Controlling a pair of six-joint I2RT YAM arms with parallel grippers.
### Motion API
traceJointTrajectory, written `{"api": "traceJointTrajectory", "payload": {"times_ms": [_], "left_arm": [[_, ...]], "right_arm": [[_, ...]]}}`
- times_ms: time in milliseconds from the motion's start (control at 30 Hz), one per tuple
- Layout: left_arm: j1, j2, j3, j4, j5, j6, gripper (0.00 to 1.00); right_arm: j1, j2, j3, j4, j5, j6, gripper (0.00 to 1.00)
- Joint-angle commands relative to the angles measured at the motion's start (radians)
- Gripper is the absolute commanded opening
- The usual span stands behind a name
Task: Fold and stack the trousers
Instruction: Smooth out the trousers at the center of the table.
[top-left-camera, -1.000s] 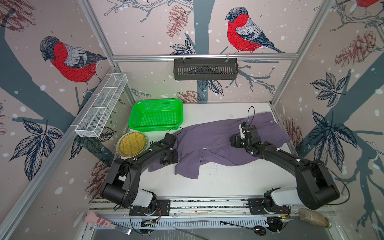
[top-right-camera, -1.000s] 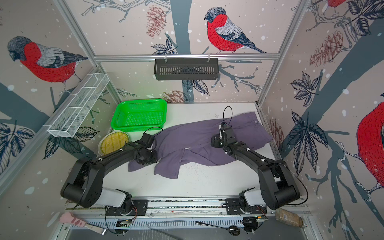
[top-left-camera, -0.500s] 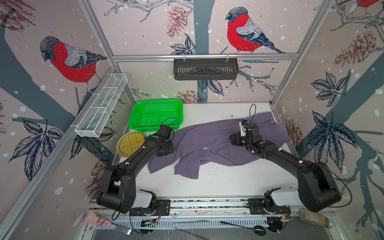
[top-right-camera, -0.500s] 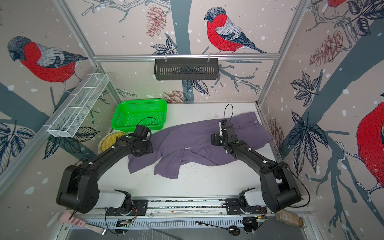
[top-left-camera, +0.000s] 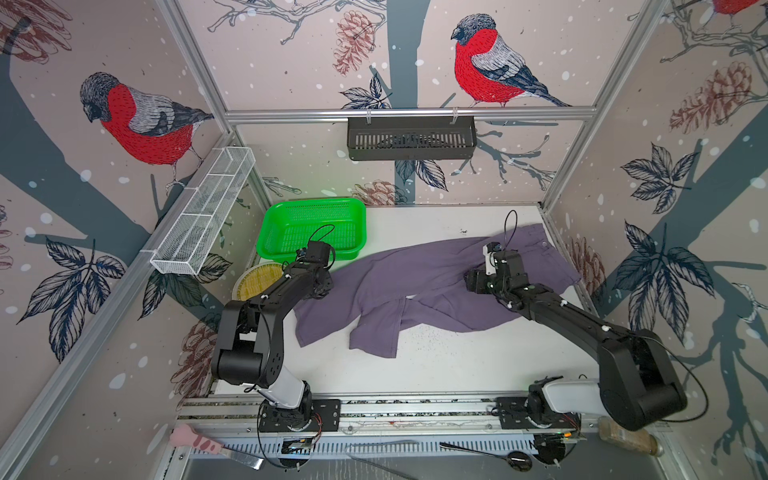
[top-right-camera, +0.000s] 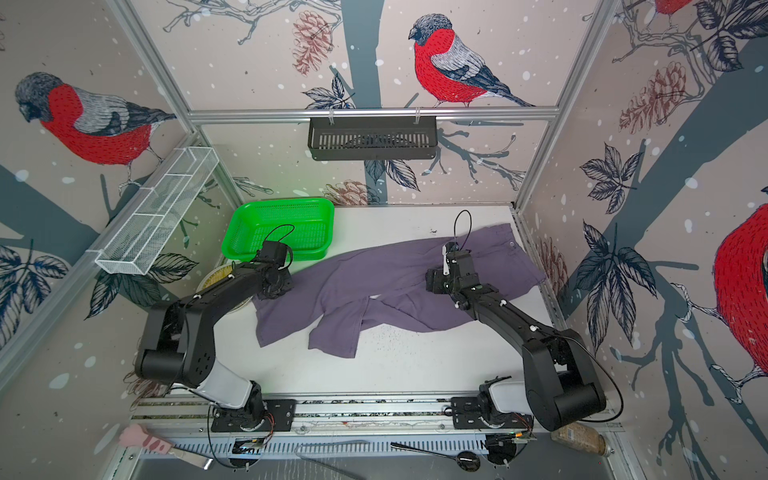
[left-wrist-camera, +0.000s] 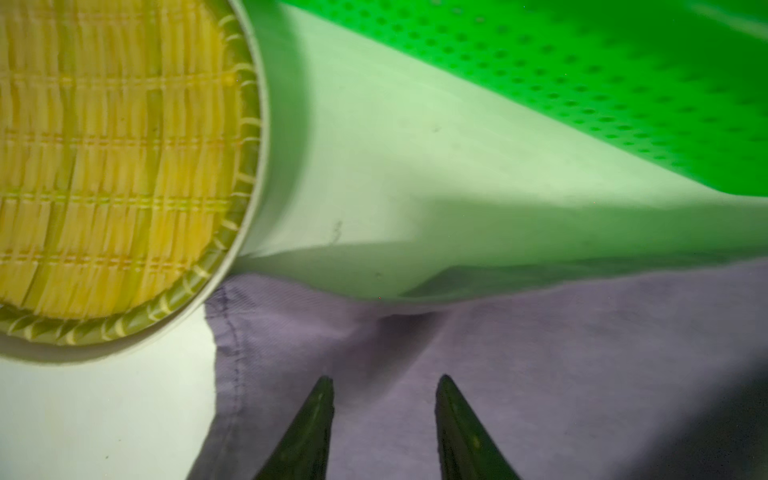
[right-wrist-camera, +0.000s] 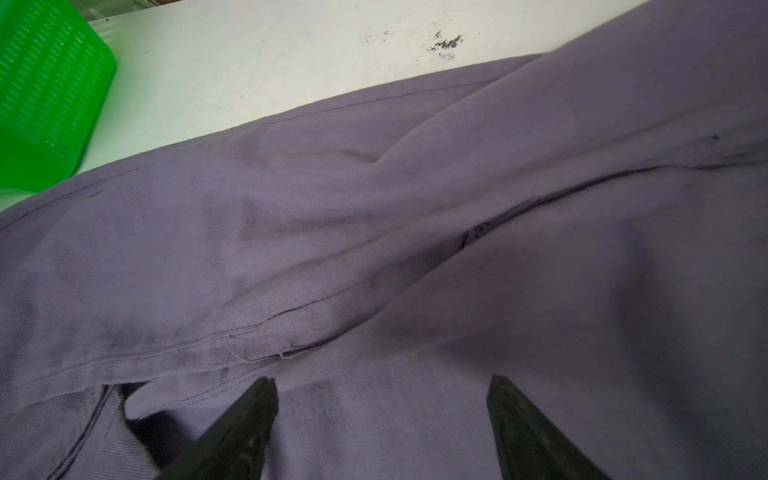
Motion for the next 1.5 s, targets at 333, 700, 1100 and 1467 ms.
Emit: {"api": "traceJointTrajectory", "payload": {"times_ms": [333, 700, 1100, 1467], "left_arm": [[0.123, -0.017, -0.144, 0.173, 0.052, -0.066, 0.28], [0.143, 0.12, -0.108, 0.207, 0.111, -0.022, 0.28], [0.145, 0.238, 0.047, 0.198, 0.021, 0.057, 0.29], [0.097, 0.212, 0.063, 0.218, -0.004, 0.139, 0.31]], "right_arm": [[-0.01, -0.001, -0.012, 0.019, -0.022, -0.025, 0.82], [-0.015, 0.001, -0.015, 0.021, -0.021, -0.027, 0.82], [-0.027, -0.013, -0.039, 0.017, -0.017, -0.024, 0.82], [-0.058, 0.005, -0.047, 0.026, -0.02, -0.036, 0.82]]}}
